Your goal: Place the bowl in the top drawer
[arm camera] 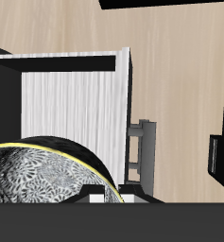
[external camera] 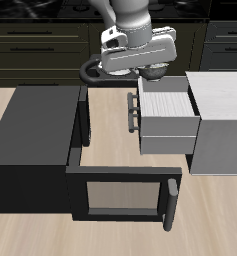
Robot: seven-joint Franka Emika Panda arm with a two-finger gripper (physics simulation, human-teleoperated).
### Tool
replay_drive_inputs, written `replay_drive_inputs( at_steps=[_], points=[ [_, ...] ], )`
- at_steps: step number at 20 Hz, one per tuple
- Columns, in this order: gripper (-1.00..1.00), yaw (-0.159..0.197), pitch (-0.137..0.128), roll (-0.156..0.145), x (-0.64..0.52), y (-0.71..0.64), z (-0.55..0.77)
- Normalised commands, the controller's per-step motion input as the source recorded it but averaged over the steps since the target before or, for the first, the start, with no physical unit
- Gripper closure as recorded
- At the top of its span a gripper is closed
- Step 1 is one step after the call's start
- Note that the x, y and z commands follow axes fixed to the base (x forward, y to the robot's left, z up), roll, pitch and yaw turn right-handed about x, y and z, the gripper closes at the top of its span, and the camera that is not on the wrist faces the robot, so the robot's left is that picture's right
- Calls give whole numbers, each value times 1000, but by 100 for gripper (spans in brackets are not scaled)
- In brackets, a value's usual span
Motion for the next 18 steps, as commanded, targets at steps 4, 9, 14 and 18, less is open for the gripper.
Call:
replay_drive_inputs(
  at_steps=[4, 9, 14, 18],
  points=[
    [100, -17, 24, 7, 58, 44, -102],
    [100, -4, 29, 50, -25, 227, -161],
    [100, 10, 23, 28, -4, 102, -150],
    [100, 0, 46, 3, 67, -44, -216]
  ],
)
